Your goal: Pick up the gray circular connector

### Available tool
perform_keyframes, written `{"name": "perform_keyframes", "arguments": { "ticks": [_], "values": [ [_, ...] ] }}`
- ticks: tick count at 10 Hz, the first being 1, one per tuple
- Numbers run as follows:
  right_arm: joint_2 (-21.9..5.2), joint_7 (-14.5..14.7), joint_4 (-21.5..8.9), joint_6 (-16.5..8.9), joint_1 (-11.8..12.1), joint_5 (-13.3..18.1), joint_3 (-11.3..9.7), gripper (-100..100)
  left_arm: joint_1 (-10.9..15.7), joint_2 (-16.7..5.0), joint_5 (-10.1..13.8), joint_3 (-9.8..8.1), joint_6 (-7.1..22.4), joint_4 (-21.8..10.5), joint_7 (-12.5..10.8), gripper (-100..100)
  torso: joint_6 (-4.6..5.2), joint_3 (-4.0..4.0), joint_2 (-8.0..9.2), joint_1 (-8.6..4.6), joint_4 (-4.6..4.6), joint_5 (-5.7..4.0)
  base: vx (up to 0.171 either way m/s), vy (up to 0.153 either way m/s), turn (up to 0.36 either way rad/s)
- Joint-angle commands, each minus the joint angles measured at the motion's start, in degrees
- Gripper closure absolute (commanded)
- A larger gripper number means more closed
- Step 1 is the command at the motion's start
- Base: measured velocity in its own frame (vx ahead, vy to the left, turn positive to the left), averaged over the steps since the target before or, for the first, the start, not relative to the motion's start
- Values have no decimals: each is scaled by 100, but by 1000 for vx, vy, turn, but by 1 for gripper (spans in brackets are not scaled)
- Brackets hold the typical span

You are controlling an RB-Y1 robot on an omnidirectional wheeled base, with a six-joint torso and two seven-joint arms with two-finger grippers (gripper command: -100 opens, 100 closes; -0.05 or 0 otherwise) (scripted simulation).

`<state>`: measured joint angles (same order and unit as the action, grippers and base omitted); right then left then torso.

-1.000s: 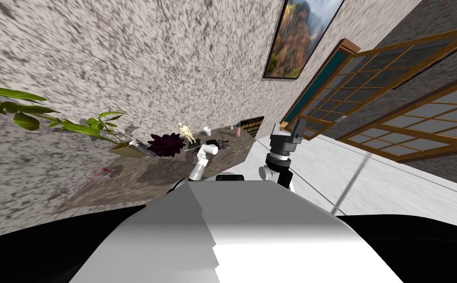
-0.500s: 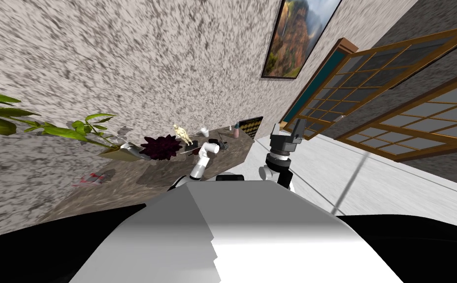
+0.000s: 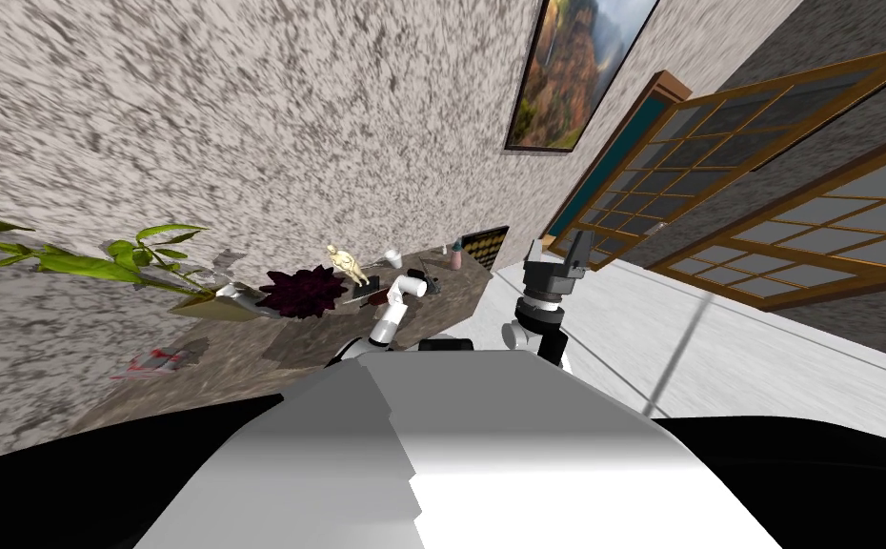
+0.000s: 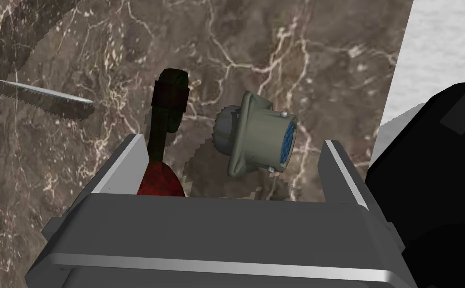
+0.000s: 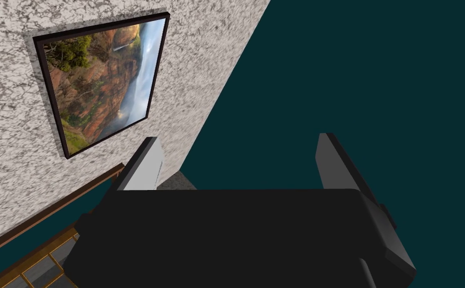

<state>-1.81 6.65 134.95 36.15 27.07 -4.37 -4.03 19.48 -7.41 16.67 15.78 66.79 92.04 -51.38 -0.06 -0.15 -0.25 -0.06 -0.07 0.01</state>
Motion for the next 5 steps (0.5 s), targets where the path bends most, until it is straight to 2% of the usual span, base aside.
{"name": "perform_keyframes", "arguments": {
  "ticks": [1,2,4,5],
  "values": [
    [0,0,0,0,0,0,0,0,0,0,0,0,0,0,0,0,0,0,0,0,0,0,0,0,0],
    [0,0,0,0,0,0,0,0,-24,45,-17,-37,-173,-162,92,-100,0,5,8,1,2,0,20,-16,-17],
    [0,0,0,0,0,0,0,0,-49,89,-34,-74,-344,-325,185,-100,0,3,4,-8,1,-2,32,-26,-11],
    [0,0,0,0,0,0,0,0,-32,78,-32,-60,-266,-269,141,-100,1,1,1,-9,1,-2,16,-10,-1]
  ]
}}
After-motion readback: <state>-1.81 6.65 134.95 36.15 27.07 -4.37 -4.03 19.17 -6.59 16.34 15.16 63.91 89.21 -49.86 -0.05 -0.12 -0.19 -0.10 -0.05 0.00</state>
